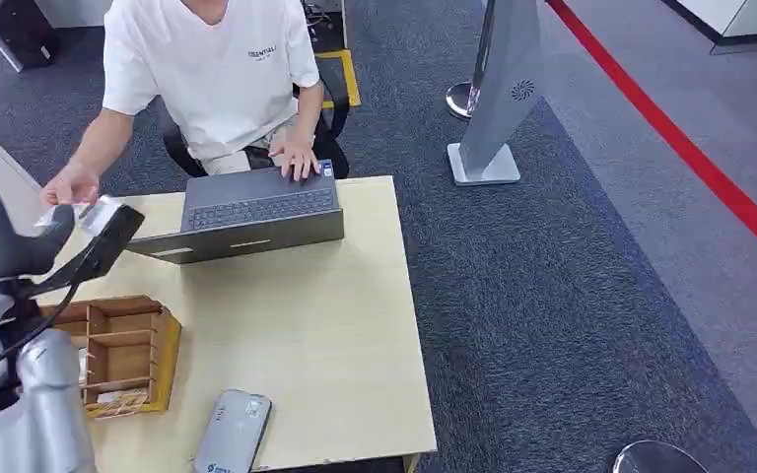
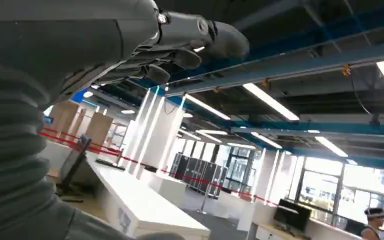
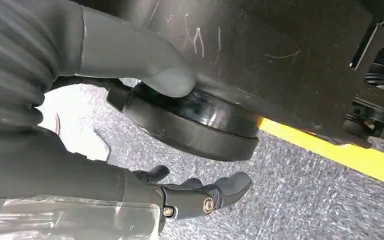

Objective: Pass the card to the sensor for recognition and then transmit it.

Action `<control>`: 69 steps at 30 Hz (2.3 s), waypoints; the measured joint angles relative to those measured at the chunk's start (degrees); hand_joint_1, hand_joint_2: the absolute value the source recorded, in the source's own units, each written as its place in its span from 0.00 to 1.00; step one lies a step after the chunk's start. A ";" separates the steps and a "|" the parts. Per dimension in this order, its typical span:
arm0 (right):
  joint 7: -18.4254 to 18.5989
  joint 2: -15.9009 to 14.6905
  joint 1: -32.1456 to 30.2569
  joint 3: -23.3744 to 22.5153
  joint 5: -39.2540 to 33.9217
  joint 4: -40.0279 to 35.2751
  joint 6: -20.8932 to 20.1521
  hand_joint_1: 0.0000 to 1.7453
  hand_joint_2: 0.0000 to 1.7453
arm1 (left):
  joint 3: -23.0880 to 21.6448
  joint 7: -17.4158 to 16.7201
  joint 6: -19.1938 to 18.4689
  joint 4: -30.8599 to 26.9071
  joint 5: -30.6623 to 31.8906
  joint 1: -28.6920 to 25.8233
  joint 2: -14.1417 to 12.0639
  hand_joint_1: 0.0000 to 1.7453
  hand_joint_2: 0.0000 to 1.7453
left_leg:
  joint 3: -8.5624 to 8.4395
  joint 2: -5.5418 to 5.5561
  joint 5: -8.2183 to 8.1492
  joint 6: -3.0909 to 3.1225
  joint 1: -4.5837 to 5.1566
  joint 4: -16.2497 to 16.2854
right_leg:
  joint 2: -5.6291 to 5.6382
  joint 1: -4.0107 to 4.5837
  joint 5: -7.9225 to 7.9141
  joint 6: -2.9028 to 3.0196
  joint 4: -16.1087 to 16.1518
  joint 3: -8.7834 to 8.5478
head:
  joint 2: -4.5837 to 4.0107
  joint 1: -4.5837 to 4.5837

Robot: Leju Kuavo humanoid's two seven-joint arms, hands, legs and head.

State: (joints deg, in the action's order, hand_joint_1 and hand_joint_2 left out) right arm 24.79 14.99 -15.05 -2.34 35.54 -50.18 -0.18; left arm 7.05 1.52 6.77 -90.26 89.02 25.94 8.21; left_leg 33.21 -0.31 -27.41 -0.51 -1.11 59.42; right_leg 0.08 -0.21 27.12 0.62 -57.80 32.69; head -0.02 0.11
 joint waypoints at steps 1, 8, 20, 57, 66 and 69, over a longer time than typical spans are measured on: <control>0.24 0.00 -0.11 0.00 0.20 -0.22 -0.24 0.00 1.00 | -1.72 -2.01 -1.21 2.49 0.00 1.41 -0.83 0.00 1.00 | -0.04 -0.15 0.00 0.00 0.00 0.00 | 0.16 0.00 0.00 0.01 0.00 0.04 | 0.00 0.04; 2.05 0.09 -0.42 -1.57 3.49 -1.64 -2.49 0.00 1.00 | -14.39 -11.25 -5.35 22.90 -0.02 11.86 -7.93 0.00 1.00 | 0.06 -0.36 0.02 0.03 0.00 0.01 | 0.40 0.00 -0.07 -0.03 0.00 0.21 | 0.00 0.00; 2.66 0.33 -0.63 -2.69 6.62 -2.69 -4.39 0.00 1.00 | -15.18 -10.07 -5.20 26.94 -0.02 12.37 -9.70 1.00 1.00 | 0.20 -0.34 0.00 0.01 0.00 -0.02 | 0.38 0.00 -0.06 -0.03 0.00 0.31 | 0.00 0.00; 4.02 0.52 -1.74 -2.88 7.04 -3.32 -3.08 0.00 1.00 | -17.93 -9.22 1.64 5.34 -0.02 -2.74 -8.13 1.00 1.00 | 0.31 -0.20 -0.03 0.00 0.01 -0.02 | 0.24 -0.01 -0.02 -0.06 0.00 0.39 | 0.00 0.07; 7.69 0.55 -3.76 -1.31 2.45 -5.46 0.74 0.00 1.00 | -24.04 -8.63 2.28 -11.67 -0.02 -13.43 -8.78 1.00 1.00 | 0.40 -0.18 -0.10 0.03 0.04 -0.03 | 0.24 -0.04 0.07 -0.09 0.00 0.42 | 0.00 0.09; 8.92 0.55 -4.49 -0.61 0.15 -6.40 2.98 0.00 1.00 | -27.16 -7.95 2.43 -17.05 -0.02 -19.27 -9.94 1.00 1.00 | 0.39 -0.23 -0.19 0.07 0.07 -0.03 | 0.26 -0.07 0.12 -0.11 0.01 0.46 | 0.00 0.04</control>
State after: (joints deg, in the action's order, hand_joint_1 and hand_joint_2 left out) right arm 33.70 15.54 -19.54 -2.95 35.69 -56.59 2.80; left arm -20.11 -6.43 9.20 -107.30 89.00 6.67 -1.72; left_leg 33.59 -0.54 -27.60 -0.44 -1.04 59.39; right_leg 0.35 -0.29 27.24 0.52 -57.79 33.15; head -0.02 0.15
